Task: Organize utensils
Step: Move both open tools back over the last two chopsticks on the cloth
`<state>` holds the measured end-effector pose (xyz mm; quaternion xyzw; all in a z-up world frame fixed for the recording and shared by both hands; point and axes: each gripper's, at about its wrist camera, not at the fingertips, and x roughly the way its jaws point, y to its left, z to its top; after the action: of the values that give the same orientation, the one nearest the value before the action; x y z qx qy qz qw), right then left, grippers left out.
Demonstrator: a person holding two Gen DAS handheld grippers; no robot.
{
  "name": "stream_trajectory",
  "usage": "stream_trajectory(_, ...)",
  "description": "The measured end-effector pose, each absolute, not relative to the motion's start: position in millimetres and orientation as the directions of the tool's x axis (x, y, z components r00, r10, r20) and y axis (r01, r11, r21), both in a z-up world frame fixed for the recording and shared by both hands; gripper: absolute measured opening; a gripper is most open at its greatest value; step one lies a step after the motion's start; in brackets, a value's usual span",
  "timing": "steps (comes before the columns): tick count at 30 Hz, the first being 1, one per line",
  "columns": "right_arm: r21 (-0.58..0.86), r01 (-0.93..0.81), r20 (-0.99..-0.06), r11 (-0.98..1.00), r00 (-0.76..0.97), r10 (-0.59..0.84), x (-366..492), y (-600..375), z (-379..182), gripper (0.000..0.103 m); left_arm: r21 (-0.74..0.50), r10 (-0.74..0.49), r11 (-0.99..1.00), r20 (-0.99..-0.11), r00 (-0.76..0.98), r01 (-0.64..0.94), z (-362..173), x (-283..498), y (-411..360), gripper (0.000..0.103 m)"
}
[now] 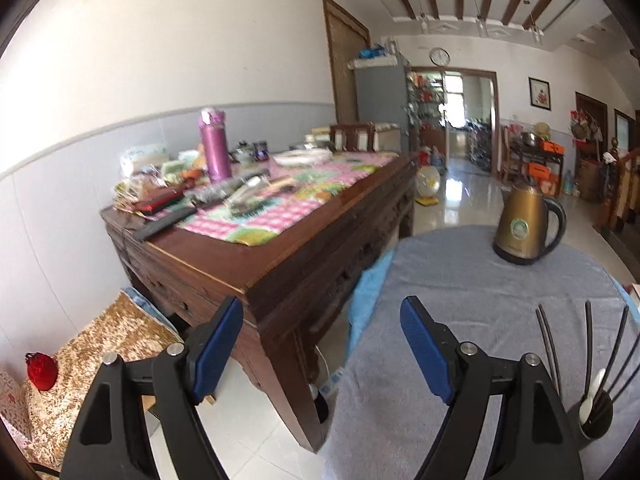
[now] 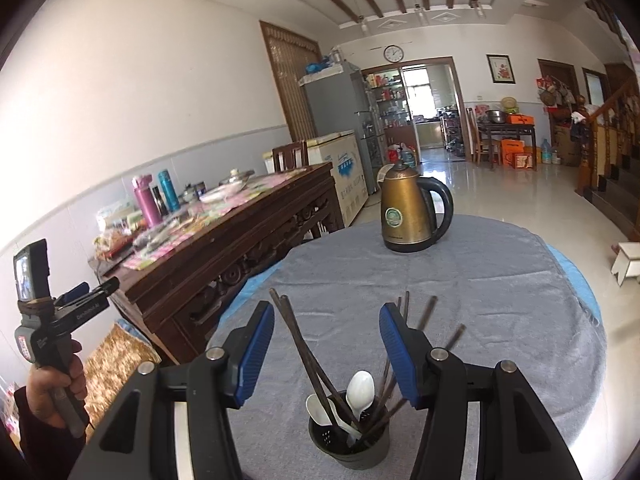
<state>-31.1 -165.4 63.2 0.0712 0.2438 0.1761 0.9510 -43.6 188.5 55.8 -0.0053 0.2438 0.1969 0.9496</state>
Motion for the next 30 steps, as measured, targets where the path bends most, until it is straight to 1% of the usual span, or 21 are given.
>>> stream_trajectory(3, 0.157, -0.262, -0.48, 0.952, 0.823, 0.305, -19.8, -154.4, 68.7, 0.059, 0.083, 0.325, 0.94, -0.507, 0.799, -0.33, 43.0, -33.7, 179.2, 0.081)
stream_trajectory(5, 0.072, -0.209, -0.517, 0.975, 0.829, 0.215, -12.4, -147.2, 73.5, 0.059, 0.076, 0.292, 0.952, -0.527, 0.798, -0.298, 39.5, -25.7, 169.6, 0.081)
stream_trajectory(7, 0.02, -0.18, -0.53, 0.983, 0.832, 0.163, -9.2, -146.2, 75.4, 0.059, 0.08, 0.267, 0.961, -0.538, 0.799, -0.266, 38.3, -19.3, 158.2, 0.081)
stream_trajectory(11, -0.009, -0.123, -0.533, 0.992, 0.84, 0.099, -4.0, -157.8, 80.6, 0.059, 0.117, 0.246, 0.969, -0.54, 0.805, -0.217, 42.0, -5.6, 130.0, 0.081)
stream_trajectory(16, -0.08, -0.031, -0.535, 0.996, 0.844, -0.017, 5.7, -177.5, 82.2, 0.059, 0.137, 0.225, 0.974, -0.55, 0.804, -0.179, 47.1, 11.4, 105.6, 0.081)
stream_trajectory(23, -0.164, 0.113, -0.502, 0.98, 0.846, -0.181, 18.2, -212.9, 82.3, 0.066, 0.152, 0.197, 0.979, -0.554, 0.809, -0.134, 53.0, 33.4, 76.3, 0.081)
stream_trajectory(26, -0.173, 0.156, -0.5, 0.973, 0.837, -0.223, 26.3, -230.0, 78.8, 0.066, 0.158, 0.176, 0.982, -0.551, 0.816, -0.105, 52.6, 44.6, 66.5, 0.081)
stream_trajectory(30, -0.155, 0.205, -0.525, 0.966, 0.812, -0.256, 40.2, -258.0, 67.8, 0.066, 0.164, 0.153, 0.984, -0.566, 0.81, -0.071, 47.6, 65.4, 57.5, 0.081)
